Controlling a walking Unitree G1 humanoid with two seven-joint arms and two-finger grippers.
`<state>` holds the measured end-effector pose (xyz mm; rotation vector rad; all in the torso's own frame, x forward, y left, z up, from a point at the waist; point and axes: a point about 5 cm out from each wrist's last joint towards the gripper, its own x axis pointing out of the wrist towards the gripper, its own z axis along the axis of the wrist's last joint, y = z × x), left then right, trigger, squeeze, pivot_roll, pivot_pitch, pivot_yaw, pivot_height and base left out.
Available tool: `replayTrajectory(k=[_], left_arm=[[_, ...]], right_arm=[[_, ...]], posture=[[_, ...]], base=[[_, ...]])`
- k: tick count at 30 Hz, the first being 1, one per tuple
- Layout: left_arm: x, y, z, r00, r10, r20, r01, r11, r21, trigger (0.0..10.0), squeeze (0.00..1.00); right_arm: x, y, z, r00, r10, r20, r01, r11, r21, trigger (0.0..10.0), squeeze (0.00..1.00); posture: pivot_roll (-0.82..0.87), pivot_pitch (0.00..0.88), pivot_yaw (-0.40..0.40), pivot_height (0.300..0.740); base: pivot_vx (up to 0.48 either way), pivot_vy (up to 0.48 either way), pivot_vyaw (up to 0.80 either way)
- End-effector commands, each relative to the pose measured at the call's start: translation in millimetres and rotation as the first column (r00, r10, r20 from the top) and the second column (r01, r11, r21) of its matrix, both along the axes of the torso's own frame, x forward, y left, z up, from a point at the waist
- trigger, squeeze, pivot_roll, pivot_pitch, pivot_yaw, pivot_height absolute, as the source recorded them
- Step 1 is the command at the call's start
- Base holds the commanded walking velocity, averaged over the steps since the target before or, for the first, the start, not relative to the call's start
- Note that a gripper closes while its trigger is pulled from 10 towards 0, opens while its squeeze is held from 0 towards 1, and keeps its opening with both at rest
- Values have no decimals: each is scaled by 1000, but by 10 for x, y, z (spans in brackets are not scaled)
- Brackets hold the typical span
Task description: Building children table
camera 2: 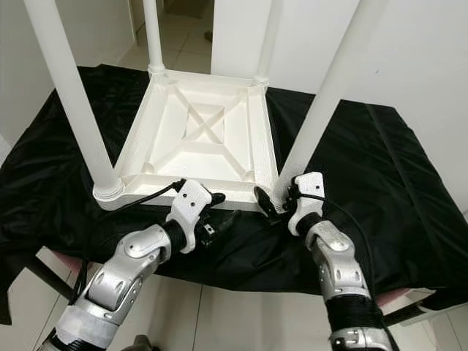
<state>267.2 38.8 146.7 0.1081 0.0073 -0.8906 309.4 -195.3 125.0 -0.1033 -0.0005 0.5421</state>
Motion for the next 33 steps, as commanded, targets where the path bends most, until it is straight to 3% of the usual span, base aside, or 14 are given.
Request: replayTrajectory(k=[1, 5, 6, 8, 9, 15, 23, 27, 29, 33], left_arm=[[45, 22, 1, 999, 54, 9, -54, 998, 11, 10000, 0], [54, 29, 8, 999, 53, 10, -53, 999, 12, 10000, 0], [51, 32, 14, 999, 51, 10, -51, 999, 12, 10000, 0], [51, 32, 14, 999, 51, 10, -51, 999, 12, 10000, 0], [49, 33, 17, 999, 49, 9, -50, 999, 12, 10000, 0], [44, 35, 23, 999, 47, 7, -47, 999, 12, 10000, 0], [31, 39, 23, 999, 53, 0, -53, 999, 8, 10000, 0], [25, 49, 12, 998, 56, -1, -56, 998, 11, 10000, 0], [21, 52, 11, 998, 60, -3, -60, 998, 10, 10000, 0], [13, 50, 11, 998, 61, -6, -61, 998, 8, 10000, 0]], right_arm=[[17, -37, 0, 998, 58, 4, -58, 998, -35, 10000, 0], [53, -87, 1, 996, 94, -1, -94, 992, -81, 10000, 0], [78, -116, -12, 995, 101, -12, -101, 990, -95, 4196, 0], [78, -116, -12, 995, 101, -12, -101, 990, -95, 4196, 0], [87, -128, -19, 995, 103, -15, -104, 990, -99, 0, 0], [88, -143, -54, 990, 139, -34, -142, 984, -112, 0, 0], [105, -180, -65, 997, 79, 1, -78, 990, -113, 0, 0], [159, -219, -54, 995, -89, 42, 94, 987, -128, 0, 0], [176, -190, -66, 972, -233, 38, 235, 969, -78, 0, 0], [166, -133, -66, 945, -326, 37, 327, 944, -40, 0, 0]], posture=[[45, 0, -57, 740], [46, 0, -55, 740], [50, 0, -52, 740], [50, 0, -52, 740], [51, 0, -51, 740], [55, 0, -51, 740], [51, 0, -52, 740], [50, 0, -54, 740], [51, 0, -55, 740], [50, 4, -58, 740]], base=[[0, 0, 0], [0, 0, 0], [0, 0, 0], [0, 0, 0], [0, 0, 0], [0, 0, 0], [0, 0, 0], [0, 0, 0], [0, 0, 0], [0, 0, 0]])
